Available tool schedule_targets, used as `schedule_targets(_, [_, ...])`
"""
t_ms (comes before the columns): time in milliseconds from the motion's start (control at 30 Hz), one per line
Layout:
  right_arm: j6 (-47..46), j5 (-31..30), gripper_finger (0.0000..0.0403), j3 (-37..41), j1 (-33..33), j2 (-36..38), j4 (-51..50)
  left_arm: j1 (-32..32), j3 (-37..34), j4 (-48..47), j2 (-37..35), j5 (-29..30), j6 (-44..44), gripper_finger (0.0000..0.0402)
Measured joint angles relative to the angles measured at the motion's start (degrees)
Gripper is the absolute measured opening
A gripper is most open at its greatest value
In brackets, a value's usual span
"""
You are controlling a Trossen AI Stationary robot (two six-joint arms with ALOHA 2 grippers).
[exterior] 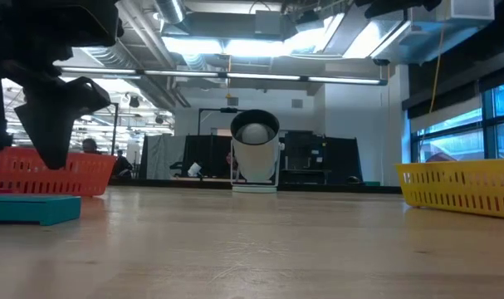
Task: Pick & Place Office items
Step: Put the light blue digital clock into the orange basket
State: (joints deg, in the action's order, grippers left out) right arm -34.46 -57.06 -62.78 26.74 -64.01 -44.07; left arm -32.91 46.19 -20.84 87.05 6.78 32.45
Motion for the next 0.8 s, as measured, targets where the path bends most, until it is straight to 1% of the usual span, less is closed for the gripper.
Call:
schedule_targets(167, [0.9, 0.3, 0.0225, 0.0, 0.0, 0.0, 1.4, 0.0, 0.0, -0.2, 0.9, 1.1, 0.3, 0.0236])
schedule_targets(367, [2.0, 1.0, 0.0225, 0.0, 0.0, 0.0, 2.6, 0.0, -0.1, -0.1, 3.8, -0.8, 0.3, 0.0237])
schedule_targets(800, [3.9, 2.7, 0.0225, 0.0, 0.0, 0.0, 5.1, 0.0, 0.2, 0.2, 8.2, -0.3, 0.3, 0.0236])
